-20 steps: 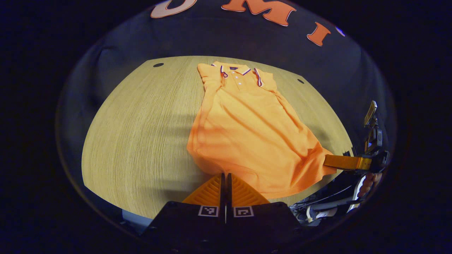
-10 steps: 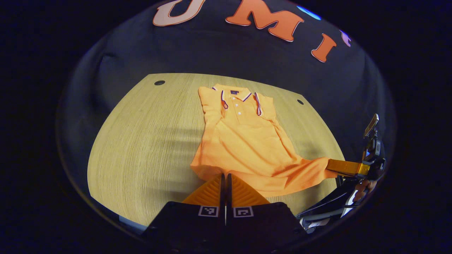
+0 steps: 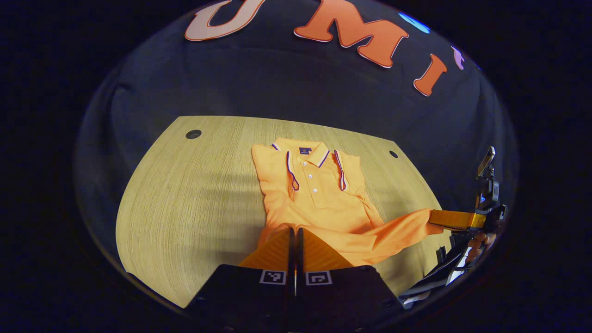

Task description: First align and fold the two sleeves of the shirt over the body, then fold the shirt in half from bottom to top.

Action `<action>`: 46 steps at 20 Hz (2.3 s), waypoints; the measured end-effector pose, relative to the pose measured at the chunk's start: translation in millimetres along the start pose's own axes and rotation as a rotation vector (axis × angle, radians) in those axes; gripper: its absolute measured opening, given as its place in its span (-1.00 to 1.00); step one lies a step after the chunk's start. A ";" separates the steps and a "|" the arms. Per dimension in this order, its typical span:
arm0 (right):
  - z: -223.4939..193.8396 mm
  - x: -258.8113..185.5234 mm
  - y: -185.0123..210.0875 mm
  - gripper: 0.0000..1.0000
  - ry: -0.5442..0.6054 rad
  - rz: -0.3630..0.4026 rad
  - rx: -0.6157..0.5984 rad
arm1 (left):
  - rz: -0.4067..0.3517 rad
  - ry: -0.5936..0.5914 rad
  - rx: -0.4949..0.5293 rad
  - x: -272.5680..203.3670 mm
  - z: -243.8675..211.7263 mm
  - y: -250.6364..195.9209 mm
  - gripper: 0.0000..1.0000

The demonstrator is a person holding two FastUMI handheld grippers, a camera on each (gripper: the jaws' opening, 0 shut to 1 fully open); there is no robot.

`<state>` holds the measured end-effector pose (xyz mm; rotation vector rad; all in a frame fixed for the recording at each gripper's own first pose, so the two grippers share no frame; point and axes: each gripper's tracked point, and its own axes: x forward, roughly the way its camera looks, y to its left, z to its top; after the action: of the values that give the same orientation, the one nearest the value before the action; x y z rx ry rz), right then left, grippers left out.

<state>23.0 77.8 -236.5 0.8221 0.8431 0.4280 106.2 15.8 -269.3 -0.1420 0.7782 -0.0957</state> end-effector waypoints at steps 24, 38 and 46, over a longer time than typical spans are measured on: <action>167.5 190.6 -73.7 -0.99 0.027 -0.323 -0.014 | -0.022 0.036 0.046 218.6 153.3 77.9 -0.98; 184.8 178.5 -74.0 0.92 -0.015 -0.433 -0.171 | 0.154 -0.043 0.029 184.9 167.4 114.6 0.93; 160.6 91.0 -13.5 0.99 -0.146 -0.364 -0.354 | 0.131 -0.197 0.039 78.0 166.2 46.0 0.98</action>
<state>206.1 51.7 -228.1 0.3560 0.7340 0.1827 280.2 65.8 -213.8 -0.0621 0.5867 0.0277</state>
